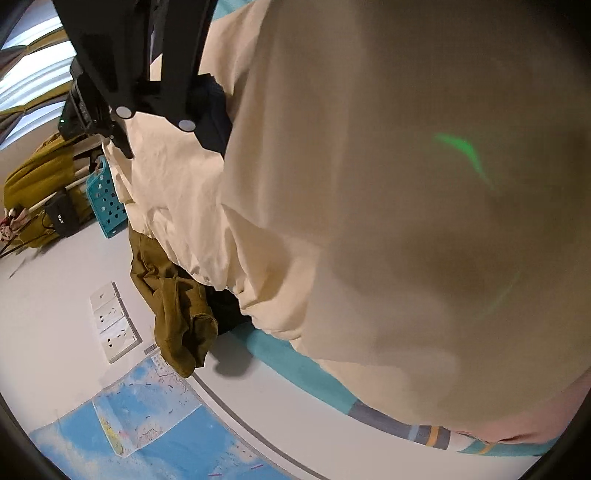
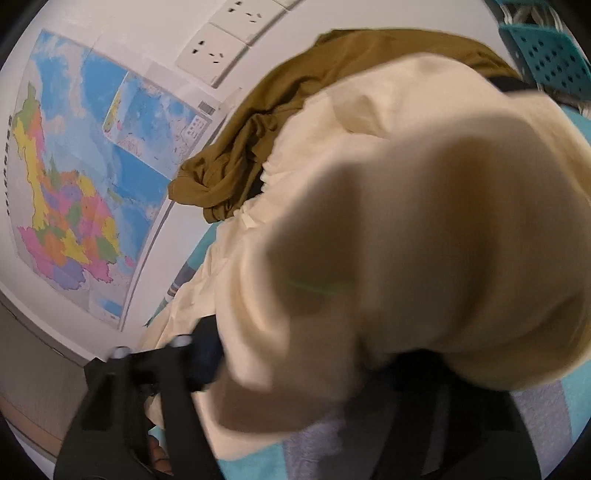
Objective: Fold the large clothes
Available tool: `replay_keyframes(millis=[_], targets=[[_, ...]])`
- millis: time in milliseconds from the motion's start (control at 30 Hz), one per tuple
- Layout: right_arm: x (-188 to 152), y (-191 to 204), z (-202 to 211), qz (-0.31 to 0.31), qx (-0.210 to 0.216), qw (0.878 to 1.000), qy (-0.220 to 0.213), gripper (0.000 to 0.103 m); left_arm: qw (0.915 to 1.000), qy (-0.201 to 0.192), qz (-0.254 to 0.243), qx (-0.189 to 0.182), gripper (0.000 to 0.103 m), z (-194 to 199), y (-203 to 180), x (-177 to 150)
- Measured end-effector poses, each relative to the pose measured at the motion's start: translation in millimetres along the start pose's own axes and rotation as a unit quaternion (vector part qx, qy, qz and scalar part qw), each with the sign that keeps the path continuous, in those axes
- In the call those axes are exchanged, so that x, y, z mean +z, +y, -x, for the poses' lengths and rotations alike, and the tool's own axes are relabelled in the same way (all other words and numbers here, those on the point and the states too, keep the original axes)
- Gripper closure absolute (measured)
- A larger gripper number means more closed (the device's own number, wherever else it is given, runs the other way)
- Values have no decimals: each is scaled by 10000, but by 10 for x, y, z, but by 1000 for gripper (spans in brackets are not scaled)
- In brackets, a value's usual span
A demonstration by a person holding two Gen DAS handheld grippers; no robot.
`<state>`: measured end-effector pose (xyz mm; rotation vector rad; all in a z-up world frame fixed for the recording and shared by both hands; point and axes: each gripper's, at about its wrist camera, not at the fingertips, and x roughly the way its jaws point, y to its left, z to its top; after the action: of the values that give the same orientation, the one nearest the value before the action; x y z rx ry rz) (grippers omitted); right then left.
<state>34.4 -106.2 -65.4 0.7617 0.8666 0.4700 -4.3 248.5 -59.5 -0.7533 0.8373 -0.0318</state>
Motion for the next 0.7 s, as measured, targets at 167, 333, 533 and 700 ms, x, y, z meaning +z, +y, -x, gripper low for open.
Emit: replay_keyframes(millis=[167,333,533,700], targets=[[37,15,-13,-138,165,9997,88,37,9999,19,140,-91,33,-24,14,24],[33,143,-124,140,-85,9998,125,33,10000,11,-2,33,24,-102,-121,56],[17,141,5,275,222,9992,200,76,9994,-44,-165,291,67,40,-149,74],[-84,192,252,362,410,9977,389,73,9993,69,-350,-63,67,250,-102,-81]])
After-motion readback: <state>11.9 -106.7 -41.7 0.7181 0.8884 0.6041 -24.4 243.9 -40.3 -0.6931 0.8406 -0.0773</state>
